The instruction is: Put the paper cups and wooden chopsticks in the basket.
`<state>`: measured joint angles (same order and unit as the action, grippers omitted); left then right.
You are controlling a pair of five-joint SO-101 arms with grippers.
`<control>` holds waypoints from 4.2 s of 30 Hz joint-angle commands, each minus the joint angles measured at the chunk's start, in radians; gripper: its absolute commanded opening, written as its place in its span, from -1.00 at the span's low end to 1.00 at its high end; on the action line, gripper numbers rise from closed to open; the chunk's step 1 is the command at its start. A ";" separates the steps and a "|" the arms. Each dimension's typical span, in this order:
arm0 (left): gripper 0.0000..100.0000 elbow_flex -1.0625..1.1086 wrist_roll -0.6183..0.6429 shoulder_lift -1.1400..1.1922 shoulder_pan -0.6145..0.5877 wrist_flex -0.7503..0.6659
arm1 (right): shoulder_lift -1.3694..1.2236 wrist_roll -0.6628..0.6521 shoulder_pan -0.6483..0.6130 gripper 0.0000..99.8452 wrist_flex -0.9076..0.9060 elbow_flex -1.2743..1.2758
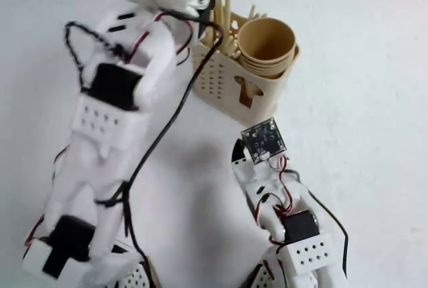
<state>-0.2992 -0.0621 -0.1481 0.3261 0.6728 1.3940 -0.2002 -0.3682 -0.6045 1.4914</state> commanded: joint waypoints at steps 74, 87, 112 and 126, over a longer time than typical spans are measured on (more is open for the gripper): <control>-0.95 1.455 -0.120 -1.679 -0.160 0.374 | 0.410 -0.011 0.151 -0.94 -0.335 -0.281; -0.95 1.686 -0.120 -1.679 -0.222 0.377 | 0.410 -0.005 0.361 -0.94 -0.642 -0.382; -0.95 1.993 -0.114 -1.676 -0.222 0.393 | 0.409 -0.003 0.527 -0.94 -0.648 0.121; -0.95 1.992 -0.114 -1.676 -0.216 0.611 | 0.406 -0.008 0.526 -0.94 -0.667 0.199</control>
<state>1.6970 -0.1741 -1.8174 0.1128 1.2712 1.7975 -0.2018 0.1488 -1.2643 1.6817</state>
